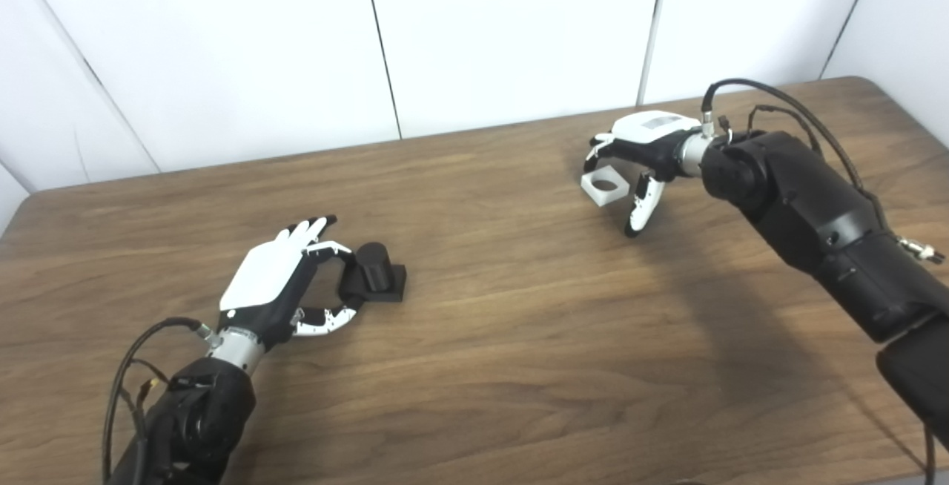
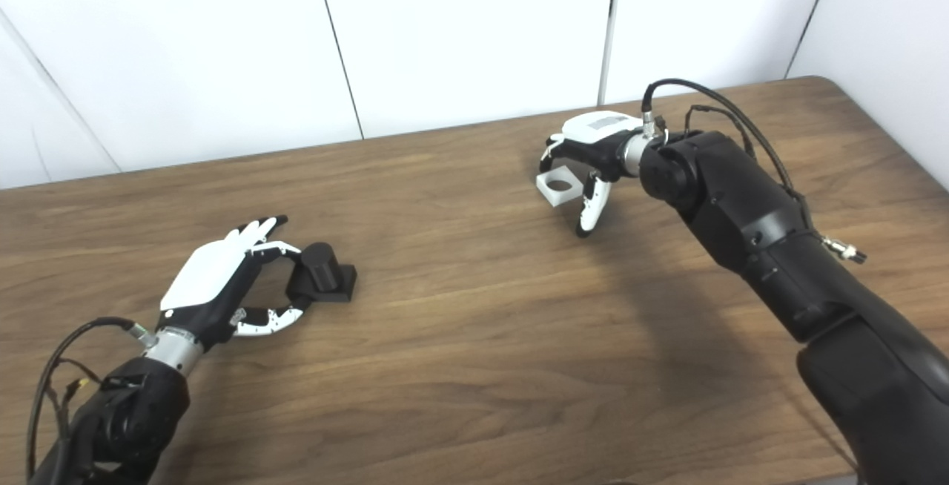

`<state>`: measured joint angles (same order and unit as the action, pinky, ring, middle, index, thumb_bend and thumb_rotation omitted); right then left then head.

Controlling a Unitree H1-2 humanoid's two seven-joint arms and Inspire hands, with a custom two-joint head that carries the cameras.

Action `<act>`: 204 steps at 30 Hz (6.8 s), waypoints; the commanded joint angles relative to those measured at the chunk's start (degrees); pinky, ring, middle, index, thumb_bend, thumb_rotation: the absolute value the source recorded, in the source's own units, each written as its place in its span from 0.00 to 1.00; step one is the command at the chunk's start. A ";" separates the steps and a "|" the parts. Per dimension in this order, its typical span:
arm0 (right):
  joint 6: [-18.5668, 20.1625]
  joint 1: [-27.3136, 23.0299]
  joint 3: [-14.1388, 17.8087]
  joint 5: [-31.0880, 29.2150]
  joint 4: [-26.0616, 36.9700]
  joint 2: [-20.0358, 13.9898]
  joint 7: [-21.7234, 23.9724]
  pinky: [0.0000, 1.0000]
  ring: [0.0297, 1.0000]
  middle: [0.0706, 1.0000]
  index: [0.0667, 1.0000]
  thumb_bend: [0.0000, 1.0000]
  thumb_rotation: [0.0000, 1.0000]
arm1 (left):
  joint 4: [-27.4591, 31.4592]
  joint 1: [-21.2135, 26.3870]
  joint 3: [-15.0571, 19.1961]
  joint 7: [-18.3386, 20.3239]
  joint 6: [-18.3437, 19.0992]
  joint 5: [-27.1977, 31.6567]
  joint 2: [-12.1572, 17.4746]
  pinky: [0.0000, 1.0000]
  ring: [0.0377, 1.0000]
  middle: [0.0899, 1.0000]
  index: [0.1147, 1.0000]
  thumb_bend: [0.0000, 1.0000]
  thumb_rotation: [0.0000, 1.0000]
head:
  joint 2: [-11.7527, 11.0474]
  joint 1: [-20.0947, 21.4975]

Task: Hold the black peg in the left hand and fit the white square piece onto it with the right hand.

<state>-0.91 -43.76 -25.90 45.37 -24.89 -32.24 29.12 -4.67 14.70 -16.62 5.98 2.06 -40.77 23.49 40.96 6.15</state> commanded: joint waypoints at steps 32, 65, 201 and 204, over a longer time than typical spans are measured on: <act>-5.05 -1.54 -1.38 2.45 -4.39 -0.91 -10.32 0.94 0.92 0.86 0.46 0.52 0.14 | 1.33 -3.21 0.61 2.75 3.52 -1.20 3.19 1.00 1.00 1.00 0.61 0.72 0.16 | 1.08 -0.95; -9.82 -0.20 0.21 1.81 -2.76 -2.16 -16.29 0.94 0.88 0.80 0.45 0.52 0.14 | 1.64 -2.35 -0.42 3.38 4.74 -1.51 2.15 1.00 1.00 1.00 0.61 0.72 0.15 | 1.33 -1.44; -9.04 -5.23 1.58 -7.56 11.46 23.99 -8.07 0.96 0.90 0.81 0.44 0.52 0.14 | -0.27 -0.09 -4.63 -1.23 8.37 -5.12 -3.99 1.00 1.00 1.00 0.60 0.73 0.24 | 2.38 -15.68; -8.80 -5.15 1.50 -7.46 11.52 24.00 -7.86 0.95 0.90 0.82 0.44 0.52 0.14 | 0.11 -0.17 -4.61 -1.14 8.74 -5.10 -4.20 1.00 1.00 1.00 0.60 0.74 0.22 | 2.44 -15.87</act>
<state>-9.82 -45.47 -24.76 38.19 -14.63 -8.95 22.46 -3.28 14.79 -19.76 3.06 10.50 -44.77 19.58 43.33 -9.67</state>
